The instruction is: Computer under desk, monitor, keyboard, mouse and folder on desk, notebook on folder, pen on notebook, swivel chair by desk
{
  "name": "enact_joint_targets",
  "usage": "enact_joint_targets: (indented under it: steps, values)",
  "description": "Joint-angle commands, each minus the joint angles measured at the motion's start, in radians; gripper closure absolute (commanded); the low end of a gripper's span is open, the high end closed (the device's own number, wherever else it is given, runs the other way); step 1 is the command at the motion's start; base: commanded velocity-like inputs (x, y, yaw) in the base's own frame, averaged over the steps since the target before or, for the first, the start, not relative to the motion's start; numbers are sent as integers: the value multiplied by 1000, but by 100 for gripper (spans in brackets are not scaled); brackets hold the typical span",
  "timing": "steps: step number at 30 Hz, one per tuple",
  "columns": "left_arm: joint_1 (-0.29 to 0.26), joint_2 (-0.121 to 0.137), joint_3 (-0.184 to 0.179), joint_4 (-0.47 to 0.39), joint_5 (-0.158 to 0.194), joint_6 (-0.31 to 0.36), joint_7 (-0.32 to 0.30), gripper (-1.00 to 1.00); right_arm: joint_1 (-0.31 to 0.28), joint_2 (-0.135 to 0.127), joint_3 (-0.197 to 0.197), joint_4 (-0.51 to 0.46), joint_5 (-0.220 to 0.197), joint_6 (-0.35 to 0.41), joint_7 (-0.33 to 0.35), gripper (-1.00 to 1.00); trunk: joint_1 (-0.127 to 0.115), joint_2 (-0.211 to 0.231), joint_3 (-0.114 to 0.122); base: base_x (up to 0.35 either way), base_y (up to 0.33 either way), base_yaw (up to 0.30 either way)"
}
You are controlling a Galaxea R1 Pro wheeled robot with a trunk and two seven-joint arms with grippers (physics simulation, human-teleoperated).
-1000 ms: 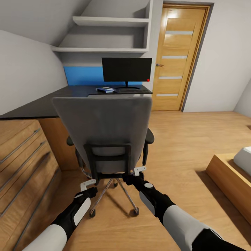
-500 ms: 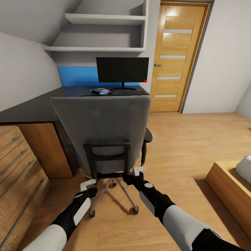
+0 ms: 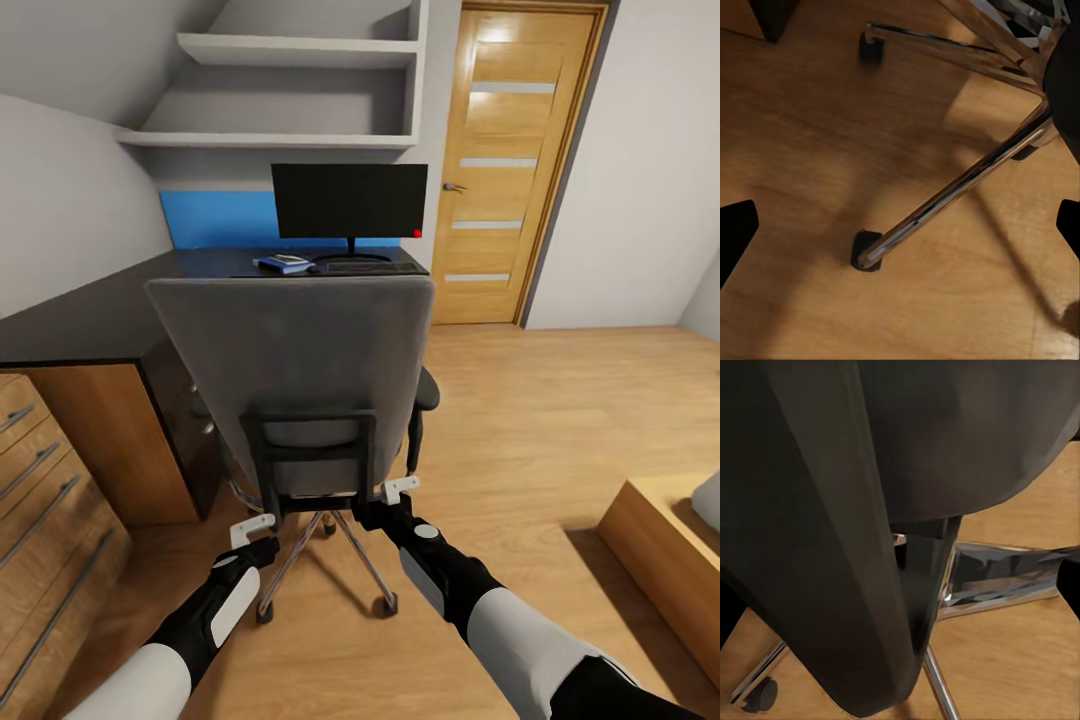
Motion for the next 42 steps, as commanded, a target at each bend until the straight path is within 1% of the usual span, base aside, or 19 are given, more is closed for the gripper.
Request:
enact_joint_targets:
  steps: [1,24,33,42]
  values:
    - [-1,1,-5,-2,6,3,8,-100,-1,-1,5,0,-10,-2,-2,-100,0,0,-1,173,0,0]
    - [0,1,-4,-2,5,2,8,-100,-1,-1,5,0,-11,-1,-3,-100,0,0,-1,187,0,0]
    - [0,1,-5,-2,5,2,8,-100,0,-1,5,0,-11,0,-4,-100,0,0,-1,248,0,0]
    - [0,1,-4,-2,5,2,8,-100,-1,-2,5,0,-11,0,-4,-100,0,0,-1,317,0,0]
